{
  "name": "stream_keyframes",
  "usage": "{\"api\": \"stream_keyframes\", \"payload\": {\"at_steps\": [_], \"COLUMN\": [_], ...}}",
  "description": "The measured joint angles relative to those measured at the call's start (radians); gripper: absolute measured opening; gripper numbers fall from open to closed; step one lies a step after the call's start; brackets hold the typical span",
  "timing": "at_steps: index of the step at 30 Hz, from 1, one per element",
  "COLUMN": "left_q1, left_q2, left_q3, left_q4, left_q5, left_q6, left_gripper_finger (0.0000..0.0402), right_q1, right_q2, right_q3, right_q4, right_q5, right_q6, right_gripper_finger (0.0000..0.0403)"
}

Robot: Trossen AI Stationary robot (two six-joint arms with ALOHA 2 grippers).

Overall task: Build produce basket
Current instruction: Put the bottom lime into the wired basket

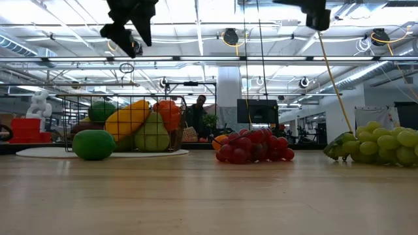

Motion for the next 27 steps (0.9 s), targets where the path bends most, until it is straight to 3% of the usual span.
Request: {"api": "stream_keyframes", "payload": {"at_steps": [8,17,27], "left_q1": [-0.124,-0.322,-0.539], "left_q2": [-0.002,-0.003,-0.002], "left_q3": [0.000,0.000,0.000], "left_q4": [0.145,0.398,0.404], "left_q5": [-0.001,0.045,-0.079], "left_q6": [-0.161,-0.273,-0.446], "left_gripper_finger": [0.0351,0.0351,0.0351], "right_q1": [0.184,0.364,0.552], "right_q2": [0.000,0.016,0.159], "right_q3": [0.000,0.000,0.001], "right_q4": [-0.074,-0.088,-0.089], "right_q5": [0.084,0.101,0.163], "right_q6": [0.094,0.526,0.747], "right_gripper_finger": [0.0253,0.0253,0.0253]}}
